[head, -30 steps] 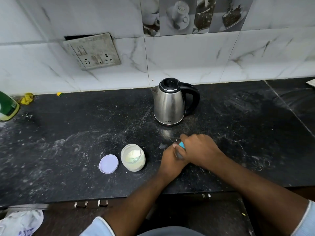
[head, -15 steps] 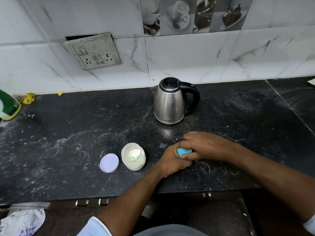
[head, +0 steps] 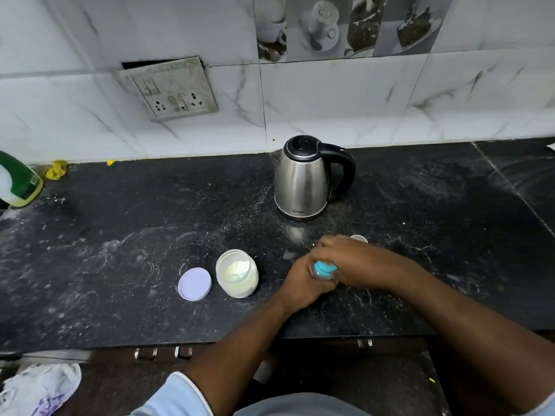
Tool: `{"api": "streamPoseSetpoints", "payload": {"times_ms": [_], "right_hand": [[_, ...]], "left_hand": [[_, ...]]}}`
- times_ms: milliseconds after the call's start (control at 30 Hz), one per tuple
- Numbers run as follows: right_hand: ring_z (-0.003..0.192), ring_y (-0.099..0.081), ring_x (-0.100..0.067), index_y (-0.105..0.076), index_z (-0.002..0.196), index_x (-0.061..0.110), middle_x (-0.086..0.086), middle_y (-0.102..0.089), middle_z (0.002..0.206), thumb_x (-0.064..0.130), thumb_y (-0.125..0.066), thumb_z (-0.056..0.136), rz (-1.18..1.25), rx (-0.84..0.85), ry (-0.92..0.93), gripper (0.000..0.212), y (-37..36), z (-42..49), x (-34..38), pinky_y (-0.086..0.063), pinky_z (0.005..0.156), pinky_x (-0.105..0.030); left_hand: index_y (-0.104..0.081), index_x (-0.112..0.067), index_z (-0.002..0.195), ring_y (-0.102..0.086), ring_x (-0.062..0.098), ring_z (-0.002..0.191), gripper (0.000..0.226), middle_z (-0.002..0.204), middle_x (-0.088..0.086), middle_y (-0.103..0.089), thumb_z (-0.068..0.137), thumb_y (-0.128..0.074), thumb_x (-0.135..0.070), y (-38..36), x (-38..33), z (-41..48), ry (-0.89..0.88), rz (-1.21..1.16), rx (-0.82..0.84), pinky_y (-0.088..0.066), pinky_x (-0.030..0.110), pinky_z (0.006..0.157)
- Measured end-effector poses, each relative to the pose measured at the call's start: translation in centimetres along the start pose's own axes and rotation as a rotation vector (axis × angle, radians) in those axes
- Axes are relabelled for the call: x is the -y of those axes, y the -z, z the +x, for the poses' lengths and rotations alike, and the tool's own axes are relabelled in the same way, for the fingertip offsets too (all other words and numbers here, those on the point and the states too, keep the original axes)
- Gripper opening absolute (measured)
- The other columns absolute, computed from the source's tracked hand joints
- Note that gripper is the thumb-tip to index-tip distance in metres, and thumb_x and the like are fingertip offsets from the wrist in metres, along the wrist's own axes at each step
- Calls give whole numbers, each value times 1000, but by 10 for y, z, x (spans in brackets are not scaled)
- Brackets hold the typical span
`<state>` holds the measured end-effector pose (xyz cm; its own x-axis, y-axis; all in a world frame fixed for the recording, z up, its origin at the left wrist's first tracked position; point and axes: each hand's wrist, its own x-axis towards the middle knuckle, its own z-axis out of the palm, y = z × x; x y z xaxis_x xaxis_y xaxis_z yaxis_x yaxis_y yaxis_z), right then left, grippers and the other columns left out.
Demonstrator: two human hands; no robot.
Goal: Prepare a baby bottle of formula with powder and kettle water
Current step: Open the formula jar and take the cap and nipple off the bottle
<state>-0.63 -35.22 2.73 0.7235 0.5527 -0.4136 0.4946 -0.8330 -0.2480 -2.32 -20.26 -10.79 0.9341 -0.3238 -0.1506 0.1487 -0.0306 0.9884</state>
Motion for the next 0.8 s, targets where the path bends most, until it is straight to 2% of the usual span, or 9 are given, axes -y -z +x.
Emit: {"api": "streamPoseSetpoints", "payload": {"times_ms": [100,200,267,333,433,500,600,700,800], "right_hand": [[124,-51,-15,-33,155,37,6,-49,138,34,-73,87,120,-20,-25,79,-1,-5,2,-46,100,-32],[107,-65,-24,-56,130,24,-3,-66,121,60,-56,90,-133,-130,-190,53,-9,6,4,-52,91,-42],[106,-65,-23,-61,122,22,-2,-67,119,49,-58,92,-142,-112,-151,40,-11,10,2,-52,91,-42],[116,-58,-21,-55,135,25,0,-56,131,29,-68,90,-31,-56,-47,47,-10,6,-2,-49,95,-36],[123,-54,-22,-38,152,29,2,-48,142,45,-74,84,-24,-58,-73,79,-13,3,-1,-47,92,-34],[113,-62,-24,-49,139,21,-3,-60,132,58,-62,90,-136,-81,-190,63,-16,10,2,-47,87,-37],[112,-63,-24,-57,128,19,-5,-62,128,39,-59,96,-109,-75,-118,38,-18,13,3,-49,94,-39],[124,-53,-24,-42,147,29,0,-45,145,36,-69,91,-20,-72,-22,63,-19,6,0,-48,98,-37],[115,-62,-26,-49,138,18,-7,-58,134,52,-60,93,-115,-110,-179,57,-20,14,3,-51,92,-39]], "left_hand": [[-70,-5,124,-75,23,107,53,114,7,-80,76,-90,-6,0,7,1,-48,-19,-1,-60,46,96],[-70,-17,110,-69,13,93,40,101,-3,-76,73,-84,-13,-1,7,1,-5,19,-14,-56,36,82],[-70,-19,108,-70,11,91,40,100,-2,-77,73,-85,-7,-3,8,1,16,21,-21,-57,33,82],[-72,-11,114,-75,15,97,45,109,4,-81,74,-90,-4,-3,12,3,23,22,-40,-61,36,89],[-70,-8,121,-76,20,105,46,113,3,-81,80,-91,0,-1,16,5,-23,23,-33,-62,41,93],[-69,-10,118,-73,17,100,42,109,0,-79,80,-87,-2,-1,17,5,-24,14,-25,-59,39,89],[-71,-11,115,-75,18,98,45,107,1,-81,73,-89,-12,-3,15,3,4,2,-48,-60,37,88],[-70,-3,120,-78,21,102,48,111,6,-82,78,-93,-4,-2,18,7,-6,32,-59,-62,35,88],[-70,-14,115,-73,13,96,41,105,-1,-79,81,-87,1,-2,18,7,-12,52,-47,-59,34,84]]}}
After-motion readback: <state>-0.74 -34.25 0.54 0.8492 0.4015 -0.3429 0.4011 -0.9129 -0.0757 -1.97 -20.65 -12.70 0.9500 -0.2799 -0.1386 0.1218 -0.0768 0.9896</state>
